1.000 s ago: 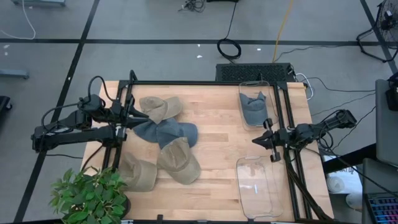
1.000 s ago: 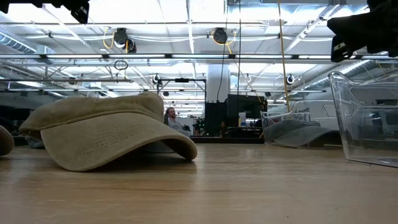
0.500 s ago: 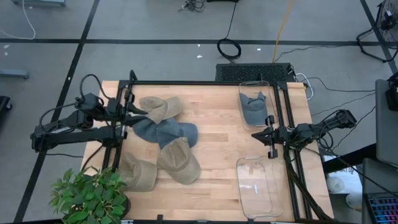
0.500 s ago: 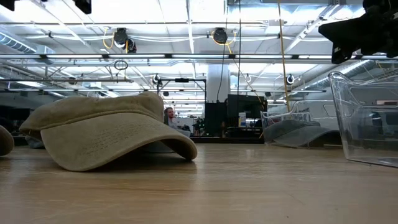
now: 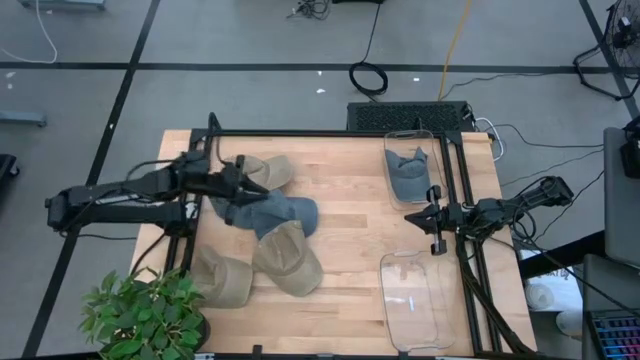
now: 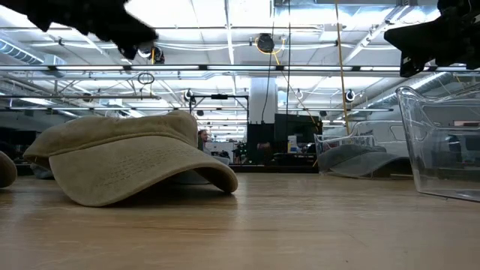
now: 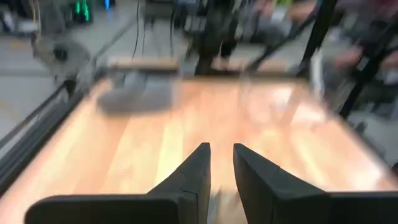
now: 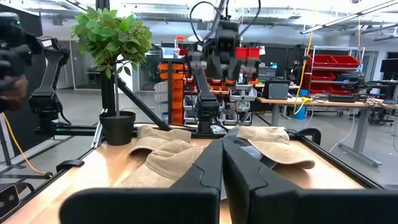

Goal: Pick & Place hat
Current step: Put the right blue cap into the top transparent bin

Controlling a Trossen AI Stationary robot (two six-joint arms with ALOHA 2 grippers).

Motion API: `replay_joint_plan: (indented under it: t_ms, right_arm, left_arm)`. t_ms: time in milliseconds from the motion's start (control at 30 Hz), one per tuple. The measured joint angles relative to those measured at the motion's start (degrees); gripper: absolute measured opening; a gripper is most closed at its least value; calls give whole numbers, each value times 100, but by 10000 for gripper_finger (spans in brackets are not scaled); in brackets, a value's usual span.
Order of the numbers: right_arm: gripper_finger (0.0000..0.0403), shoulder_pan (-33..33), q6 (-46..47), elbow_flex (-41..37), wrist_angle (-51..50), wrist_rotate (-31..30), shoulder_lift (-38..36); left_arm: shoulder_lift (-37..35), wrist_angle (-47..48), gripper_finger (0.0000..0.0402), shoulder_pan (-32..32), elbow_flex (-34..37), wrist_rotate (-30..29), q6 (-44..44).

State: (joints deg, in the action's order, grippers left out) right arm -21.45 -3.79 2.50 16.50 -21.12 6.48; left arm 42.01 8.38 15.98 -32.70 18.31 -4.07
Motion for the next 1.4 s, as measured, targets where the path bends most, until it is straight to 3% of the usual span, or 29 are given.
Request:
replay_joint_plan:
  t_ms: [133,200,400,600,867,1100,1333,1400]
  right_arm:
    - [0,0,-2,0,-1,-1,0]
    - [0,0,-8,0,-3,-1,0]
    - [0,0,-35,0,-3,-3,0]
    - [0,0,-37,0,-5,-3,0]
    - [0,0,-35,0,-10,-3,2]
    - [0,0,-35,0,-7,-3,2]
    - [0,0,-35,0,-7,-3,0]
    - [0,0,-35,0,-6,-3,2]
  left_arm:
    - [426,1100,77,1,-159,-1195,238]
    - [669,1530,82,3,-190,-1501,486]
    - [1429,1825,131,-240,-202,-1312,884]
    - [2090,2363,179,-878,-202,-1482,2]
    - [2767,2253,184,-1185,-202,-2126,-725]
    - [2811,2340,184,-1192,-218,-2136,225]
    - [2563,2498,184,-1188,-443,-2172,201]
    - [2527,2514,184,-1194,-539,-2459,-57]
